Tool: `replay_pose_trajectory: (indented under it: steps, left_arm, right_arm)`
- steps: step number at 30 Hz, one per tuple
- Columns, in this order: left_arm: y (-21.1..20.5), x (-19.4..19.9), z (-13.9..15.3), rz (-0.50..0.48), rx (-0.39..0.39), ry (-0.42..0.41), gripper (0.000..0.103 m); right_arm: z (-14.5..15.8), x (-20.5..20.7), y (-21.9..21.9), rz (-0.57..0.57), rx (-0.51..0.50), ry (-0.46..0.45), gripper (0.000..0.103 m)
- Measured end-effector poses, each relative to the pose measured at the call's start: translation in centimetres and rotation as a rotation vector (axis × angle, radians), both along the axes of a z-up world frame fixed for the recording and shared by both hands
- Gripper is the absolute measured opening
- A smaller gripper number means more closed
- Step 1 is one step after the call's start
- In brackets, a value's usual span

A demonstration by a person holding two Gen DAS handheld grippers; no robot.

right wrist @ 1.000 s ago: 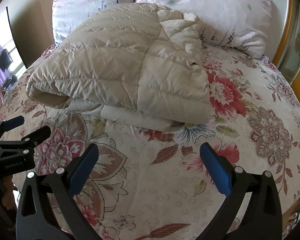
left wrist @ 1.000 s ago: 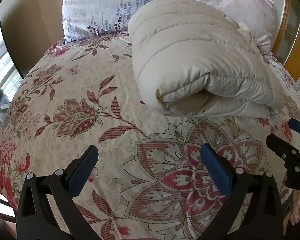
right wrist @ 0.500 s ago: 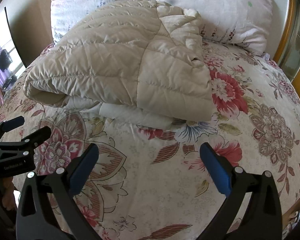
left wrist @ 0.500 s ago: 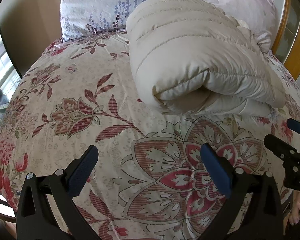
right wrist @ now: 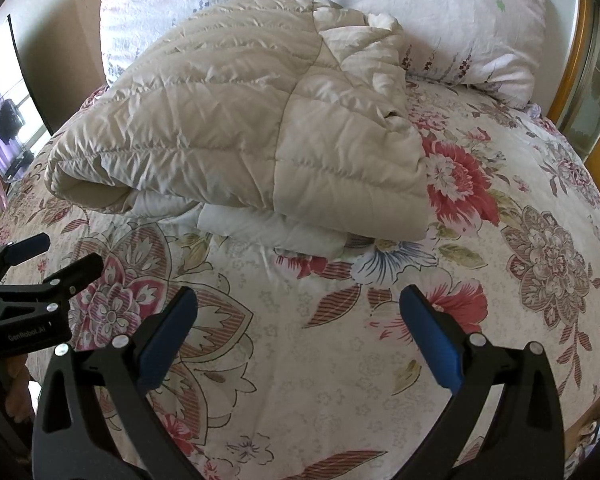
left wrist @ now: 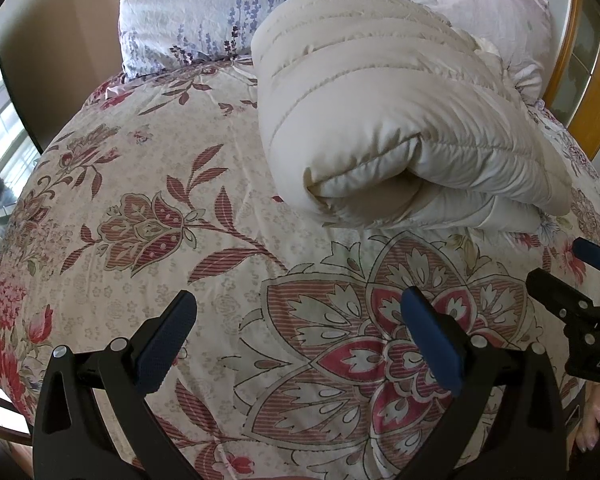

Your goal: Fold large clothes

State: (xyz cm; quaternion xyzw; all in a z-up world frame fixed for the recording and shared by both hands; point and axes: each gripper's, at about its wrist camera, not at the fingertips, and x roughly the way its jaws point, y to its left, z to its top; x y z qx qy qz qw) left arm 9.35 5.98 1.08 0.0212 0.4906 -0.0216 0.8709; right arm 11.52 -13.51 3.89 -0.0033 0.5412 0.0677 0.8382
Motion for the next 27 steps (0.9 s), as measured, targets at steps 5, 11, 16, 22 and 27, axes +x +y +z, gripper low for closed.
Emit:
replay_pose_trajectory:
  steps: [5,11,16,22,27]
  left_arm:
    - [0.02,0.01,0.0,0.001,0.0,0.001,0.102]
    - [0.05,0.05,0.01,0.0,0.0,0.001,0.102]
    - [0.01,0.04,-0.05,-0.001,-0.001,0.001,0.102]
    - [0.02,0.06,-0.06,-0.002,-0.001,0.001,0.102]
    - [-0.03,0.0,-0.08,-0.001,-0.001,0.002,0.102]
  right_arm:
    - [0.01,0.03,0.0,0.0,0.0,0.0,0.101]
    - [-0.22,-0.02,0.13,0.0,0.002,0.004,0.101]
    - [-0.2,0.02,0.14,-0.002,0.002,0.005,0.101]
    - [-0.19,0.04,0.13,-0.002,0.002,0.005,0.101]
    - [-0.19,0.04,0.15,-0.003,0.002,0.006,0.101]
